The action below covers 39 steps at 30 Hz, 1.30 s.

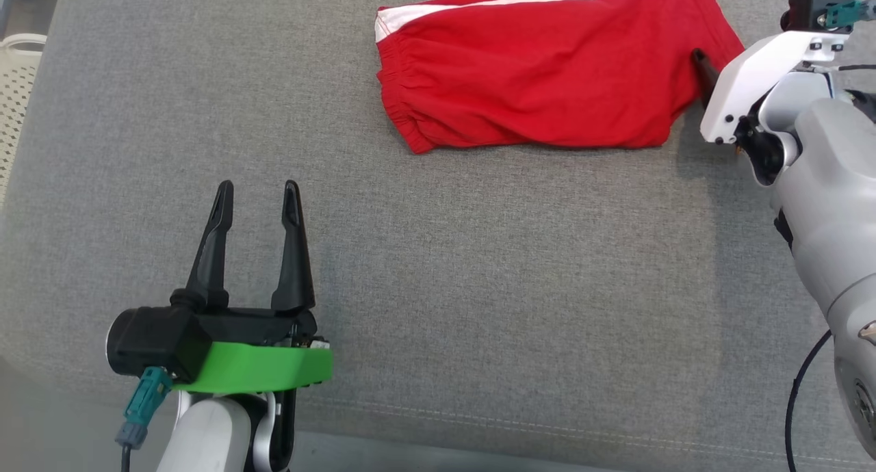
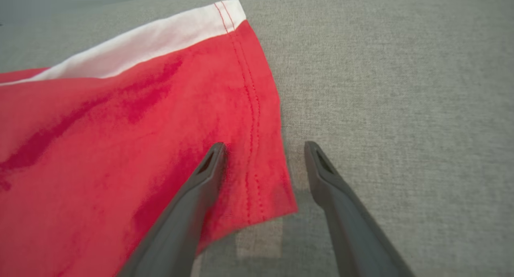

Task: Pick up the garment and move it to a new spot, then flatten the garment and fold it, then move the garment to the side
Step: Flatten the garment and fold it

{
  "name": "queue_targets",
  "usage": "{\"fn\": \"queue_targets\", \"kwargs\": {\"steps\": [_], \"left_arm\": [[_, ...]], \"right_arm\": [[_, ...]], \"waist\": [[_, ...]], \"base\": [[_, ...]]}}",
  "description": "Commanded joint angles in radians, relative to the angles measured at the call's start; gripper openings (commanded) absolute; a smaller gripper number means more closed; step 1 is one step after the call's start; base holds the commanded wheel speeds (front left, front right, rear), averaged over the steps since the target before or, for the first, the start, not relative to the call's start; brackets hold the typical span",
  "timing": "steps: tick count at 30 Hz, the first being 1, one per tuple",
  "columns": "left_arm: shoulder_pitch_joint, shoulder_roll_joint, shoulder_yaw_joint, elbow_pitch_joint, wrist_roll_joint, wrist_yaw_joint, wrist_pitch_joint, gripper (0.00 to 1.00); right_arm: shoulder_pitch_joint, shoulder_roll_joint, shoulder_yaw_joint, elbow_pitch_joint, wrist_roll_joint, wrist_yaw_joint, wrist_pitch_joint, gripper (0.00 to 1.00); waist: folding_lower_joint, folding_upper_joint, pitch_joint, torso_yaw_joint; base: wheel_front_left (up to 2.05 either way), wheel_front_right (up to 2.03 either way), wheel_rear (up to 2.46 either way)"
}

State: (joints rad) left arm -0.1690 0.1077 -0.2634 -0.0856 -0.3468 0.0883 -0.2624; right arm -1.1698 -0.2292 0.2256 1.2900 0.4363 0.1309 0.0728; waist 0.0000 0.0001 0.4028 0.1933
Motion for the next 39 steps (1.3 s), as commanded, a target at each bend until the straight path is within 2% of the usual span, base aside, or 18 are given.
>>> {"fn": "queue_targets", "kwargs": {"steps": [1,2,3,4,5,6,8,10,11,22,32,39], "left_arm": [[0.016,-0.007,0.007,0.000,0.012,-0.007,-0.003,1.00],[0.017,-0.011,0.009,0.002,0.012,-0.010,-0.003,1.00],[0.018,-0.014,0.011,0.004,0.015,-0.011,-0.003,1.00],[0.019,-0.017,0.011,0.007,0.014,-0.016,-0.003,1.00],[0.019,-0.018,0.011,0.009,0.016,-0.019,-0.003,1.00],[0.019,-0.018,0.011,0.009,0.016,-0.019,-0.003,1.00],[0.013,-0.022,0.008,0.014,0.019,-0.027,-0.003,1.00],[0.007,-0.028,0.007,0.019,0.023,-0.032,-0.003,1.00],[0.006,-0.030,0.006,0.022,0.021,-0.037,-0.003,1.00],[0.018,-0.047,0.000,0.062,0.008,-0.060,-0.003,1.00],[0.037,-0.048,-0.002,0.089,0.003,-0.051,-0.003,1.00],[0.044,-0.045,-0.007,0.101,-0.003,-0.052,-0.003,1.00]], "right_arm": [[0.022,0.003,-0.011,0.002,-0.014,-0.001,0.011,1.00],[0.029,0.008,-0.016,0.002,-0.021,0.000,0.019,1.00],[0.030,0.011,-0.023,0.003,-0.028,0.000,0.022,0.87],[0.030,0.016,-0.032,0.003,-0.030,0.000,0.028,0.59],[0.033,0.019,-0.040,0.003,-0.034,0.000,0.035,0.44],[0.033,0.019,-0.040,0.003,-0.034,0.000,0.035,0.44],[0.038,0.022,-0.057,0.004,-0.041,0.000,0.042,0.24],[0.039,0.026,-0.071,0.004,-0.049,0.000,0.046,0.10],[0.038,0.025,-0.073,0.004,-0.057,0.000,0.044,0.00],[0.052,0.038,-0.109,0.003,-0.109,0.000,0.044,0.00],[0.138,0.058,-0.103,-0.007,-0.126,0.000,0.008,0.00],[0.194,0.066,-0.100,-0.010,-0.131,0.000,0.000,0.00]], "waist": [[0.0000,-0.0001,-0.001,0.003],[0.0000,-0.0001,0.000,0.005],[0.0000,-0.0001,0.000,0.006],[0.0000,-0.0001,0.000,0.007],[0.0000,-0.0001,0.001,0.008],[0.0000,-0.0001,0.001,0.008],[0.0000,-0.0001,0.002,0.012],[0.0000,-0.0001,0.002,0.017],[0.0000,-0.0001,0.002,0.019],[0.0000,-0.0001,-0.042,0.013],[0.0000,-0.0001,-0.099,-0.038],[0.0000,-0.0001,-0.132,-0.045]], "base": [[0.00,0.00,0.00],[0.00,0.00,0.00],[0.00,0.00,0.00],[0.00,0.00,0.00],[0.00,0.00,0.00],[0.00,0.00,0.00],[0.00,0.00,0.00],[0.00,0.00,0.00],[0.00,0.00,0.00],[0.00,0.00,0.00],[0.00,0.00,0.00],[0.00,0.00,0.00]]}}
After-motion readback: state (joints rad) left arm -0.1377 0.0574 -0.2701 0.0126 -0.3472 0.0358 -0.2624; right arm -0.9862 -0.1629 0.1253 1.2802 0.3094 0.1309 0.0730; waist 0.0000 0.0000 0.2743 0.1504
